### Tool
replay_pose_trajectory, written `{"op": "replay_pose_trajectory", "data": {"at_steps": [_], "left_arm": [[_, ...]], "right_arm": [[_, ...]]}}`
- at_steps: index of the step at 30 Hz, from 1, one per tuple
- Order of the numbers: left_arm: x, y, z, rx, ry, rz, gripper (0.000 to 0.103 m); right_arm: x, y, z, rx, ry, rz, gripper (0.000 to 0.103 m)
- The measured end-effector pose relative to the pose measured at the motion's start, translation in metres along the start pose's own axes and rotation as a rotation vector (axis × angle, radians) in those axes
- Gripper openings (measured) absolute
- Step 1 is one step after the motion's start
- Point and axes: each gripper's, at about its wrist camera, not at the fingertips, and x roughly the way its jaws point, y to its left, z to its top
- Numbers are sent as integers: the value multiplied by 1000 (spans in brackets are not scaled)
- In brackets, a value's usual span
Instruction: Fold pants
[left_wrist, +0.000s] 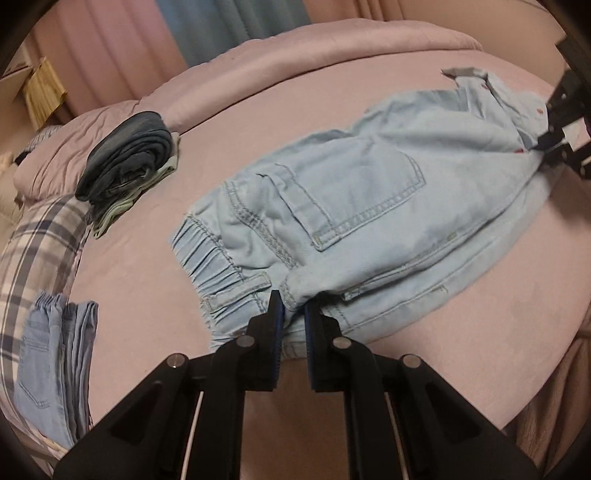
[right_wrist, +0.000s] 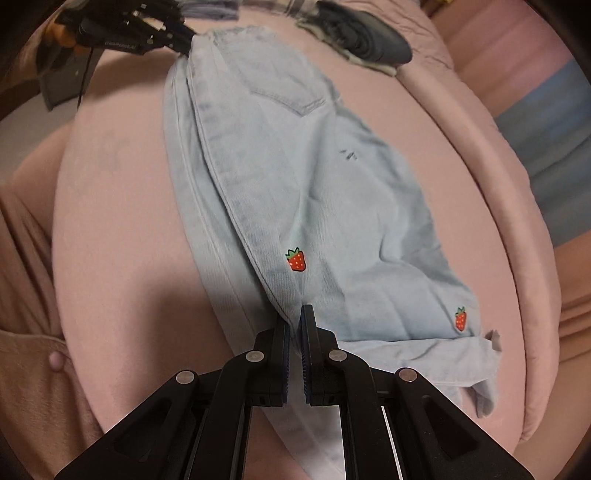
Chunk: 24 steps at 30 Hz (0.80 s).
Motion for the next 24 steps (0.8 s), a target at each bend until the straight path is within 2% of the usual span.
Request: {"op": "replay_pose_trajectory", "data": {"at_steps": [10,12,15,17,18,19,20,22,23,24], "left_arm": [[-5,3,-8,-16,-4,-21,11],[-7,4,-9,-25,5,-23,14],[-19,11,-7,-87,7,-62,16],[-34,11,-4,-114,-21,-91,23],[-41,9,-1,-121,-37,-104,33],[-47,5,4,-123,-55,-120,42],[-50,0,9,-118,-70,-134,44],[-50,-18,27,-93,-96,-185,46],[-47,-28,36,-81,-101,-209,46],[-44,-37,44,-71,-106,-234,45]], "right_arm": [[6,2,3,60,-11,26,6],[7,0,4,75,-18,34,6],[6,-4,1,124,-23,72,7],[-2,-23,-6,239,-40,132,16],[-9,-34,-10,298,-67,166,19],[-17,-47,-16,362,-102,198,29],[-27,-63,-23,433,-149,217,40],[-43,-95,-39,567,-224,208,55],[-48,-116,-48,653,-255,195,61],[-50,-135,-58,739,-271,185,63]]}}
